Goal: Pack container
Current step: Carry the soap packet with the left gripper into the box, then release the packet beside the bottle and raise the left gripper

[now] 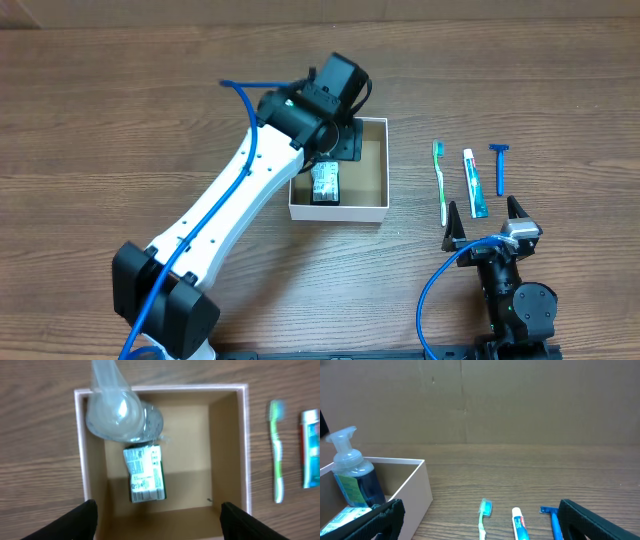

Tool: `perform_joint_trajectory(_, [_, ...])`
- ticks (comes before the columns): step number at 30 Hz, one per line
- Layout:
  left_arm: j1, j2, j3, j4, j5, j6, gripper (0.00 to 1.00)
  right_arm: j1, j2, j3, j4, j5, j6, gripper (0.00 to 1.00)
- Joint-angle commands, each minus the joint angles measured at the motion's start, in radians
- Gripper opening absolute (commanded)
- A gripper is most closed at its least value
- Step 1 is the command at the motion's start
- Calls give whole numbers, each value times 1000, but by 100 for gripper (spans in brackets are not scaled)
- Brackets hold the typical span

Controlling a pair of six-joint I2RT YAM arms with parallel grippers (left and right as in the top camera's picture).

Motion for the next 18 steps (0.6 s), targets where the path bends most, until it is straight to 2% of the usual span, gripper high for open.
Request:
perform_joint_trajectory(1, [42,-50,71,-61,-81,15,80,-3,-3,-10,6,-2,6,100])
perform_joint_trajectory(8, [248,-62,70,-193,-87,21,82,-3,-3,-10,6,-2,6,100])
perform_joint_trajectory(11, [331,-62,70,-208,-87,23,88,-3,-3,-10,6,-2,6,100])
perform_joint_trajectory(13, [382,-62,70,-218,-87,22,100,-3,-3,-10,6,-2,6,100])
perform_joint_trajectory(18, [445,-62,69,-261,-82,23,100,-3,-3,-10,6,-2,6,100])
